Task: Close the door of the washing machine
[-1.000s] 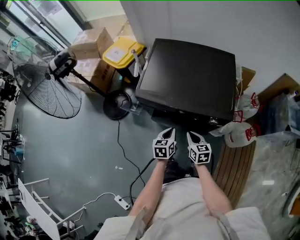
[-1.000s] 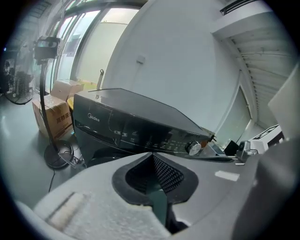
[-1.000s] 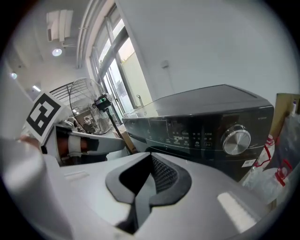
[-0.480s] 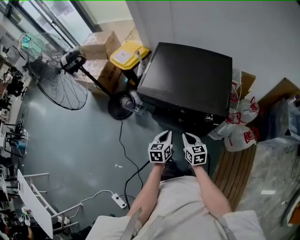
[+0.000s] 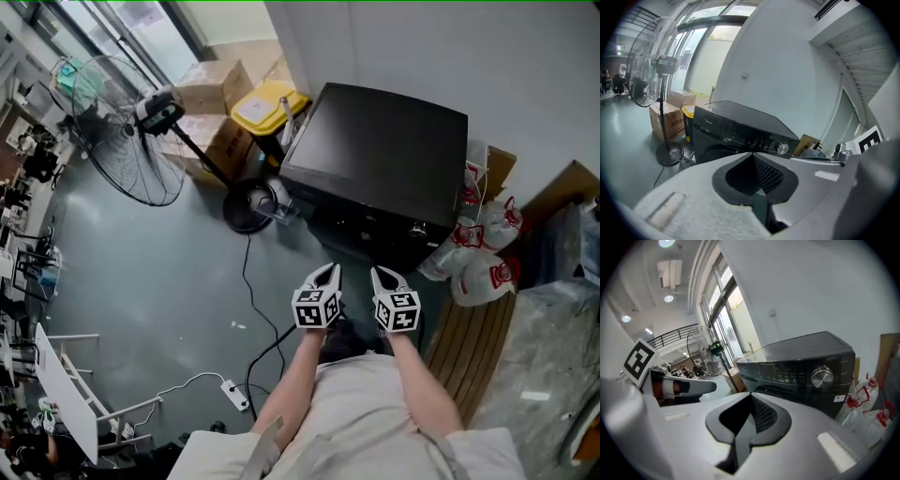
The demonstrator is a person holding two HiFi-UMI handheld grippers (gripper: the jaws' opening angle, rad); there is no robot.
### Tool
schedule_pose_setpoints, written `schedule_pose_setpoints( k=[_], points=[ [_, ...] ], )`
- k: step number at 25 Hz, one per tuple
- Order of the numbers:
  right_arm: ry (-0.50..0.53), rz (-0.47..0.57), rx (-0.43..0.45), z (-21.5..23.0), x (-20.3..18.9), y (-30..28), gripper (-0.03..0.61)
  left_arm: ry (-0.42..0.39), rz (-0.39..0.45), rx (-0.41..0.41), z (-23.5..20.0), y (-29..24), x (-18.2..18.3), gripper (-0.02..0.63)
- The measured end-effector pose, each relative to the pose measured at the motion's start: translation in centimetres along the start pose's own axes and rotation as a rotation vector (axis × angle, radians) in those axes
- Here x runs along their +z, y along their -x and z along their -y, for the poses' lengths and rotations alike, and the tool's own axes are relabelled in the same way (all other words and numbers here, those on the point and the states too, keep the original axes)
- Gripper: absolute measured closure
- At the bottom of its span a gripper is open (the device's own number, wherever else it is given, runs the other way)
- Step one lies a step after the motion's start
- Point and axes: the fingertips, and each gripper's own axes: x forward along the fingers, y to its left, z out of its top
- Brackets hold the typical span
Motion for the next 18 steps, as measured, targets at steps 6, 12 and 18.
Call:
schedule_pose_setpoints(
  k=[6, 12, 18],
  points=[
    [-0.005, 0.003, 0.029, -0.6, -1.3, 1.1, 0.575, -0.024, -0.012, -0.003, 1.6, 1.8, -2.5, 0.612],
    [-0.012, -0.001, 0.039, -0.7, -1.9, 2.1, 0.575, -0.009, -0.026, 0.005, 2.2, 3.0, -4.1, 0.612],
    [0.003, -0.013, 0.047, -0.1, -2.8, 3.9, 0.575, -0.005, -0.013, 0.002, 3.8, 3.3, -5.0, 0.612]
  ],
)
